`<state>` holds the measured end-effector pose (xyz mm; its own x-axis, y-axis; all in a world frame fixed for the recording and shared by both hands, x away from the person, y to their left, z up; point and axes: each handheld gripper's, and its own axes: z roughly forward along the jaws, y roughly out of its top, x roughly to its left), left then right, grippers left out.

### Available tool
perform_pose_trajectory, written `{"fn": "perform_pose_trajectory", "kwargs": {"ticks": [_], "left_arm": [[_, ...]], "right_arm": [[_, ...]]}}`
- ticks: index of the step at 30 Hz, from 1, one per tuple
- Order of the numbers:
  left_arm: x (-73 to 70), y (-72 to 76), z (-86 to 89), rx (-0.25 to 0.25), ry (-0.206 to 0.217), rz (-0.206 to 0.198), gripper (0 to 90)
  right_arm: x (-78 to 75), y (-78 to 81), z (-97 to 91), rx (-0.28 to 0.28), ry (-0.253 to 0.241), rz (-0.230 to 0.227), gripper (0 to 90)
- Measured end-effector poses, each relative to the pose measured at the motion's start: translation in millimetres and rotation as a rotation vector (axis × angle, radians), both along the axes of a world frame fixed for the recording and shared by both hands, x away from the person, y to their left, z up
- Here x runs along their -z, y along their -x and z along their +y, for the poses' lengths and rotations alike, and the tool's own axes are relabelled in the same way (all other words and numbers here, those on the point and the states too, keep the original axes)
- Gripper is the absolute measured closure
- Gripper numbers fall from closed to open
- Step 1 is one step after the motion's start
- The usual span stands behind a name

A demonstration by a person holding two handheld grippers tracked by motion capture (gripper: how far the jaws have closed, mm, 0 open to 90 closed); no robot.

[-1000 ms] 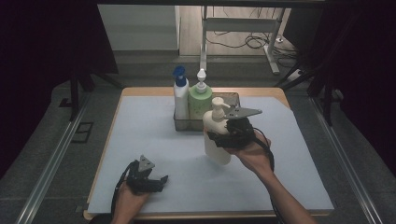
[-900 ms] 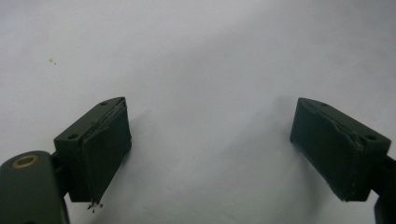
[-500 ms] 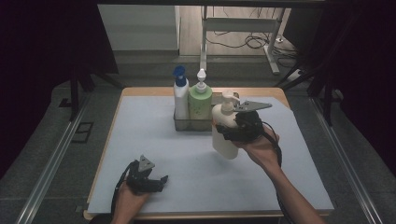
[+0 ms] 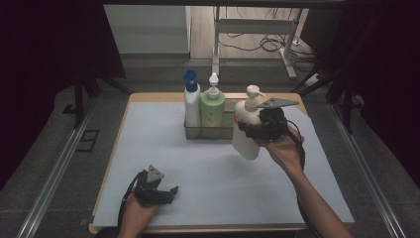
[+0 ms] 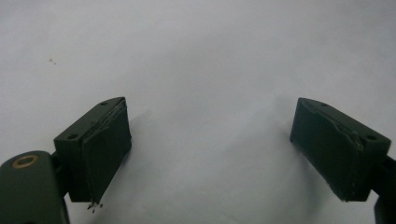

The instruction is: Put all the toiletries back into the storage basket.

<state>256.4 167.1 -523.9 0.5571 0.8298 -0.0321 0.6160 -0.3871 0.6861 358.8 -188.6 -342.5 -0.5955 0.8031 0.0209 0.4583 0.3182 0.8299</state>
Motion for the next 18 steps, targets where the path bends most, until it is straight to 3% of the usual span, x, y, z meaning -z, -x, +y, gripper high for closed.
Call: {"fn": "perform_pose_trajectory", "kwargs": {"ticks": [18], "left_arm": [[0.0,0.0,0.1,-0.001,-0.001,0.001,12.0]], "right_arm": [[-12.4,-32.2,1.0,0.073,-0.006,-0.028,37.1]]}}
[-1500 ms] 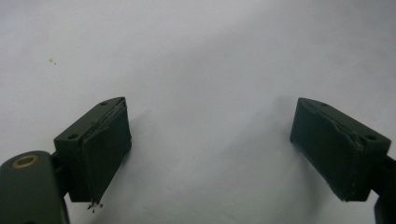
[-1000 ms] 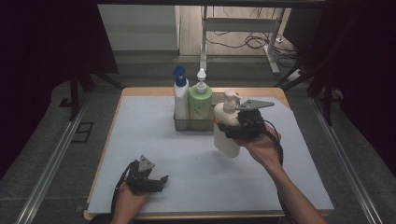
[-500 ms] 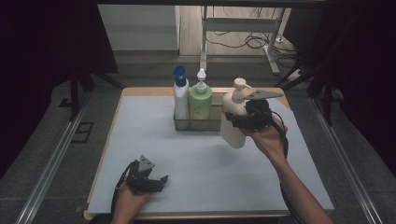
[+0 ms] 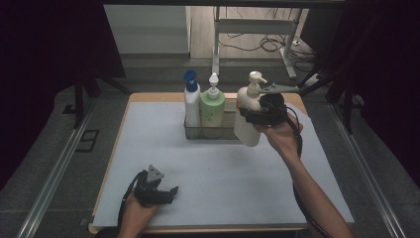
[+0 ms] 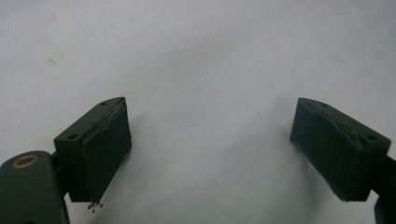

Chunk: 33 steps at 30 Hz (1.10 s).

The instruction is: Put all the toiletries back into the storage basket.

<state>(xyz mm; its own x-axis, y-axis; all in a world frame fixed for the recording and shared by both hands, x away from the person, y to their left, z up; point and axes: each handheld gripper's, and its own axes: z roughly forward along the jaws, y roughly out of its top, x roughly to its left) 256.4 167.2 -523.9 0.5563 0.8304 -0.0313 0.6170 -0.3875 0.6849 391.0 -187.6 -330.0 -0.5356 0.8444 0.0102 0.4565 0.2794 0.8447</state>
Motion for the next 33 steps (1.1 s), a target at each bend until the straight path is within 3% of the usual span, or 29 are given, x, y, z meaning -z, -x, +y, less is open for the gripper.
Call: {"fn": "perform_pose_trajectory", "kwargs": {"ticks": [19,33], "left_arm": [[0.0,-0.2,0.1,0.002,-0.001,0.0,12.1],[-0.1,-0.1,0.2,0.003,-0.002,0.003,12.1]], "right_arm": [[1.5,-35.3,9.5,0.075,-0.003,-0.016,37.1],[12.3,-61.1,11.7,0.127,-0.029,-0.024,37.2]]}}
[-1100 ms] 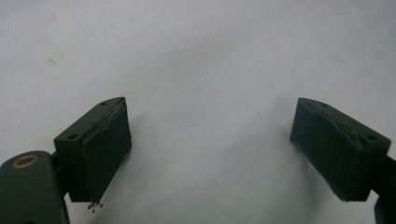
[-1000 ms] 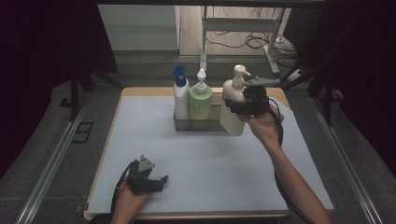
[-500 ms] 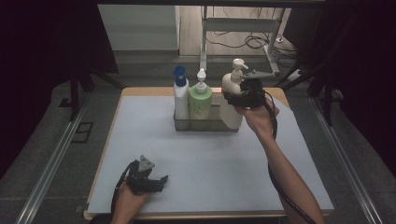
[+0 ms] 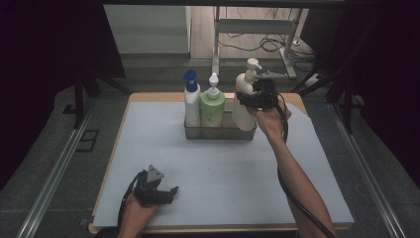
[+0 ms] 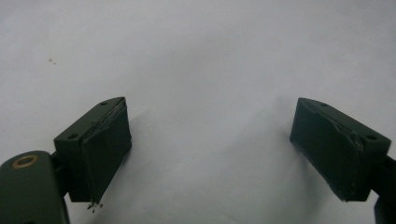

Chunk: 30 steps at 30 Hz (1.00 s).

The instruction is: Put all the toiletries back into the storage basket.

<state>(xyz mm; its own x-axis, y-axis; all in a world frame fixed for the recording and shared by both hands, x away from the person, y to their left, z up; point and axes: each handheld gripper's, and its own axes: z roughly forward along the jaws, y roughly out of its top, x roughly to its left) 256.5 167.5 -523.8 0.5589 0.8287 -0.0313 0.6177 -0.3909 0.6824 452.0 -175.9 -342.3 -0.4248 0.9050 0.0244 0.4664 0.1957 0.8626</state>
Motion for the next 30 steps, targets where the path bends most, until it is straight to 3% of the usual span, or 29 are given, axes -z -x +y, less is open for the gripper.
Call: {"fn": "perform_pose_trajectory", "kwargs": {"ticks": [14,30], "left_arm": [[0.0,-0.1,0.1,0.0,0.0,0.001,12.1],[0.0,-0.1,0.1,0.0,0.001,0.001,12.1]], "right_arm": [[6.0,-17.9,2.5,0.031,0.002,-0.018,37.2],[31.3,-25.3,8.9,0.025,0.03,0.007,37.2]]}}
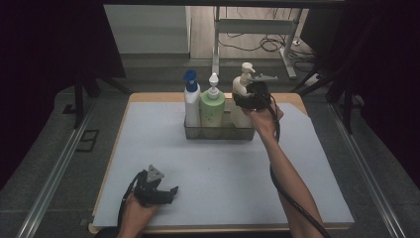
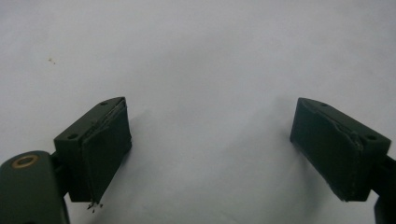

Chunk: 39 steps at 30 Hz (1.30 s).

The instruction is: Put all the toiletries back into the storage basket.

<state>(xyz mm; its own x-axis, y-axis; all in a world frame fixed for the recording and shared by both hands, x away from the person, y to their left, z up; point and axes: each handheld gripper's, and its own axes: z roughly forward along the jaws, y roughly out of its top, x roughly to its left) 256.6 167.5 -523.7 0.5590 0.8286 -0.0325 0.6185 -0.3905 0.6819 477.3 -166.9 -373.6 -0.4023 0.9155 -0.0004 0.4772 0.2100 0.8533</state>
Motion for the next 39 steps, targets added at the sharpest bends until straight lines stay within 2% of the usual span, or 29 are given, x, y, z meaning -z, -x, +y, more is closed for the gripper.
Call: {"fn": "perform_pose_trajectory", "kwargs": {"ticks": [18,33,39], "left_arm": [[0.0,0.0,0.0,0.0,0.0,0.0,12.0],[0.1,0.0,0.0,0.0,0.001,0.0,12.0],[0.0,0.0,0.0,0.0,0.0,0.0,12.0]], "right_arm": [[22.9,2.6,1.0,-0.001,0.025,0.045,37.1],[40.0,3.1,1.7,-0.009,0.027,0.082,36.8],[41.5,3.3,1.1,-0.011,0.027,0.076,36.3]]}}
